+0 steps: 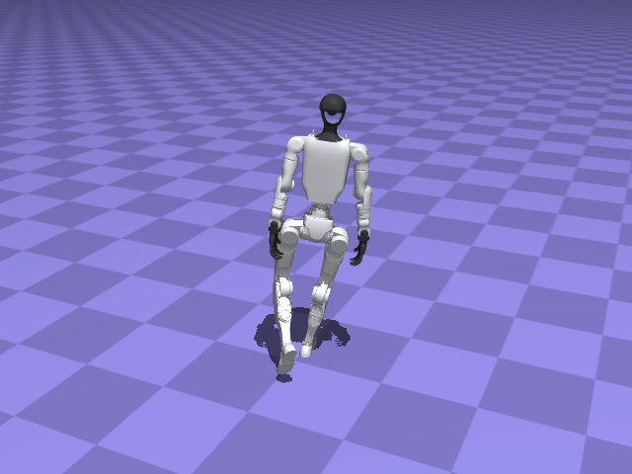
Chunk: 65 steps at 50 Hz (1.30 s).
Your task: Walk run
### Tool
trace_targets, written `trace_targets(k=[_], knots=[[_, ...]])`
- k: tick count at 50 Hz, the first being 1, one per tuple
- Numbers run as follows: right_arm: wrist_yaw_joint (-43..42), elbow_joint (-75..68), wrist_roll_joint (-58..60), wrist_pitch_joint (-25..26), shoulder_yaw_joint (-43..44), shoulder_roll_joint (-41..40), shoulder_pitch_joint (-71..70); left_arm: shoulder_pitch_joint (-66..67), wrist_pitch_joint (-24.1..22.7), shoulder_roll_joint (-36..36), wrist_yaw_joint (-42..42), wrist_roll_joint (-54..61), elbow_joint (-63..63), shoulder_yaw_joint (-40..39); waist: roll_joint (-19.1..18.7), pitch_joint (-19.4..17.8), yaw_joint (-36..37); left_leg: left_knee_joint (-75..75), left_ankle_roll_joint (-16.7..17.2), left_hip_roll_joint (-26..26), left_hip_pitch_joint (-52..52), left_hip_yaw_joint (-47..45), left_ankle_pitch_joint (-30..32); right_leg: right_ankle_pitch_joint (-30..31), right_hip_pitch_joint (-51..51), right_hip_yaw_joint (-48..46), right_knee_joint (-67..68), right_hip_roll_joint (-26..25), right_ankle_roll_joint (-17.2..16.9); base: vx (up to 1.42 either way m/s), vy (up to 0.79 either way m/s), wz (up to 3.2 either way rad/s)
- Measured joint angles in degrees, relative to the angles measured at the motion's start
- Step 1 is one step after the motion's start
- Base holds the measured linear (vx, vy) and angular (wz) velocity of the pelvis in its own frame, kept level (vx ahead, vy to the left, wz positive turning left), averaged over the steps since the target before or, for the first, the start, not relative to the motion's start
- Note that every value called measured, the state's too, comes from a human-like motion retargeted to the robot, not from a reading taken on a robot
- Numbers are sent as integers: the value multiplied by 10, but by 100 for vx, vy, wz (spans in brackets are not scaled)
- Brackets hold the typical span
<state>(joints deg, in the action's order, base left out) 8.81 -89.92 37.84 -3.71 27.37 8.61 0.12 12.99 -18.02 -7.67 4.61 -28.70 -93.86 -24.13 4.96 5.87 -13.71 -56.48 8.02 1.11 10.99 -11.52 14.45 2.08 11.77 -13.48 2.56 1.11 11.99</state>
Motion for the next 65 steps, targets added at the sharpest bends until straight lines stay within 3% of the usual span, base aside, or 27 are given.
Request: trace_targets(k=[5,8,10,13,15,18,21,24,27,29,30,33,37,42,45,48,49,52,54,55,58,60,62,65], knots=[[4,118,5,-52,-60,-10,-51,52,73,3,131,19,-28,-40,21,-16,44,82,-80,-22,93,-21,-111,-9,-40,60,2,-39,15,60,-26,-189],[9,157,10,-66,-85,-4,-75,64,102,2,158,13,-32,-49,16,-25,71,232,-113,-33,116,-43,-118,-21,-59,102,14,-75,27,56,-16,-162],[8,170,13,-73,-98,2,-87,65,113,4,151,5,-27,-54,8,-32,85,346,-113,-17,122,-28,-114,-30,-76,130,21,-97,30,67,-8,-140],[7,168,15,-80,-111,10,-92,61,108,2,131,4,-12,-49,-6,-35,97,480,-84,12,133,5,-143,-43,-110,149,24,-123,30,70,-6,-100],[7,154,16,-80,-114,15,-88,52,102,-4,121,8,0,-44,-11,-33,102,542,-34,38,145,57,-160,-49,-133,157,25,-134,30,90,-11,-64],[5,110,22,-72,-112,19,-76,32,100,-16,121,29,18,-33,-13,-29,103,561,-37,61,135,97,-160,-41,-161,144,35,-142,30,85,-10,-52],[7,48,43,-51,-105,21,-58,13,98,-26,120,58,33,-32,-11,-17,135,527,-67,50,120,106,-114,4,-176,153,64,-146,30,86,-14,-149],[6,-14,84,-14,-94,14,-35,-5,96,-41,111,101,31,-46,-2,10,152,492,-78,18,117,91,-90,128,-160,126,128,-136,19,101,-19,-173],[-8,-59,92,-11,-112,-1,-3,-23,107,-60,113,159,22,-67,7,21,125,449,-98,-6,105,69,-132,269,-103,136,279,-132,-54,94,-18,-123],[-4,-75,82,-25,-118,1,12,-45,119,-77,125,191,15,-65,25,11,93,447,-116,8,59,7,-163,279,-46,97,446,-86,-100,77,-16,-32],[4,-75,81,-27,-114,3,17,-63,126,-86,133,205,12,-60,34,5,76,448,-123,29,36,6,-180,279,-22,66,516,-48,-111,53,-12,-84],[12,-59,99,-19,-93,-9,42,-105,132,-106,118,234,15,-44,-27,7,94,478,-113,-52,7,-20,-185,252,30,41,462,-97,-60,45,-7,-177],[-31,-37,88,-34,-64,-7,70,-152,103,-105,88,223,54,-18,-62,-6,30,503,-105,-63,-39,-34,-201,156,117,19,411,-88,-88,55,-1,-5],[-64,-57,41,-20,-40,6,75,-171,67,-116,115,214,130,15,-52,-15,-34,526,-96,-21,-106,-68,-236,91,174,32,213,-30,-132,55,-3,-50],[-54,-75,-3,-9,-24,5,74,-183,55,-122,116,198,152,22,-37,-27,-43,537,-84,3,-159,-92,-258,66,180,-18,83,24,-163,53,-8,-83],[-37,-75,-32,-11,-13,-3,86,-193,54,-120,110,189,151,30,-36,-21,-28,545,-56,11,-192,-129,-269,55,203,-55,-4,21,-174,62,-12,-108],[-39,-75,-36,-14,-10,-7,91,-192,55,-117,110,188,148,34,-39,-17,-25,544,-46,9,-199,-136,-269,53,204,-78,-18,19,-163,65,-14,-96],[-55,-75,-41,-18,1,-17,105,-181,53,-98,116,186,138,47,-60,-9,-36,527,-13,-13,-215,-133,-246,65,191,-122,-10,8,-85,95,-26,-6],[-66,-75,-30,-19,13,-21,112,-163,44,-79,126,180,133,52,-74,-6,-55,507,16,-28,-225,-115,-201,79,178,-119,0,2,-67,120,-42,54],[-70,-75,-22,-20,19,-21,114,-152,37,-69,131,174,129,53,-82,-5,-69,494,33,-37,-229,-104,-169,94,177,-67,4,-11,-58,104,-37,40],[-67,-75,-6,-16,29,-18,113,-106,26,-32,110,151,116,58,-89,6,-66,411,61,-47,-219,-75,-12,71,149,-36,30,-18,-37,94,-34,-31],[-65,-75,-3,-17,26,-15,101,-72,19,-14,91,137,104,61,-61,5,-49,309,45,-39,-197,-79,65,55,117,-10,35,-12,-25,90,-39,-126],[-67,-75,-8,-28,9,-13,77,-43,21,-10,89,117,88,59,-24,6,-27,209,4,-17,-163,-81,116,43,82,-9,29,-3,-15,67,-33,-171],[-68,-72,-4,-46,-14,-3,27,-2,44,-9,98,61,74,56,-5,6,-17,95,9,-6,-83,-35,37,23,48,48,27,-17,-13,67,-26,-119]])
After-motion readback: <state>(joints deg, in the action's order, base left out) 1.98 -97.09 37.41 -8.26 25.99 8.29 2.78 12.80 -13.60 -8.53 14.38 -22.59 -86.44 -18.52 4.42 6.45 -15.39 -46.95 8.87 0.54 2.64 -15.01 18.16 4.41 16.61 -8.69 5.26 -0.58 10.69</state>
